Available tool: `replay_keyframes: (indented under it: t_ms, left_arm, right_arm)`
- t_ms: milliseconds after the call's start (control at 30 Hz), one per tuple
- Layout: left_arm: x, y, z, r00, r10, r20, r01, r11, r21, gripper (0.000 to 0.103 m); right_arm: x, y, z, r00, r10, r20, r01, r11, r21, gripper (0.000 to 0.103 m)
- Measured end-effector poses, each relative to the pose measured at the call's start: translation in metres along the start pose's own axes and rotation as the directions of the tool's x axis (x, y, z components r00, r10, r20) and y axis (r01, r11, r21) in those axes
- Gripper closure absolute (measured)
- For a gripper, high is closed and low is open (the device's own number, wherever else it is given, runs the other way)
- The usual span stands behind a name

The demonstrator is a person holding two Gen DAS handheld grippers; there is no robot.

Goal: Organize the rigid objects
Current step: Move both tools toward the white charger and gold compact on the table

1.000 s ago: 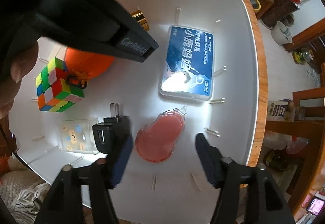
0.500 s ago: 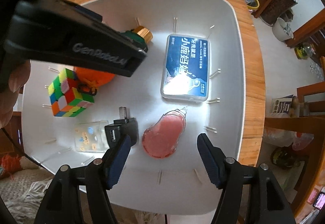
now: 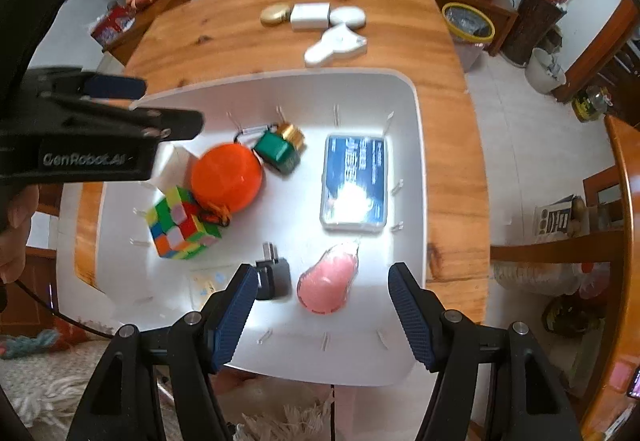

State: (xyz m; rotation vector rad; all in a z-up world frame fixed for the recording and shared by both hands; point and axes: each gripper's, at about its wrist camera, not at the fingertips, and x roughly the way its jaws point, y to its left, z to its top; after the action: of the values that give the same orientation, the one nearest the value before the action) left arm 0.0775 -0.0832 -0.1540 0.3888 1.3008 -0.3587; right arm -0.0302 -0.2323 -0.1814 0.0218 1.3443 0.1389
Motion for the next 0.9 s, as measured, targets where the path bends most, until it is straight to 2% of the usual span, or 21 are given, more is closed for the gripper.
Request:
replay_keyframes:
  t_ms: [267, 533, 667, 900]
  left_arm:
    - [-0.029, 0.031, 0.012, 0.997, 0.048, 0.061, -0.045, 0.998, -0.047, 0.022]
    - [-0.045, 0.051, 0.045, 0.991, 0.092, 0.093, -0.086, 0.994, -0.069, 0.022]
    - [-0.044, 0.053, 0.073, 0.985, 0.132, 0.114, -0.128, 0.991, -0.038, 0.022]
    - [-0.015, 0.048, 0.125, 0.986, 0.141, 0.090, -0.147, 0.987, 0.070, 0.022]
  right_arm:
    - [-0.027, -0.002, 0.027, 0.997, 0.023, 0.070, -0.021, 1.000, -0.022, 0.034]
    - [-0.039, -0.005, 0.071, 0.994, -0.002, 0.110, 0.011, 0.997, -0.081, 0.034]
    - [-0.035, -0.017, 0.106, 0.994, 0.031, 0.102, -0.027, 0.999, -0.043, 0.034]
    - [-0.007, -0.041, 0.162, 0.992, 0.098, 0.075, -0.102, 0.993, 0.057, 0.034]
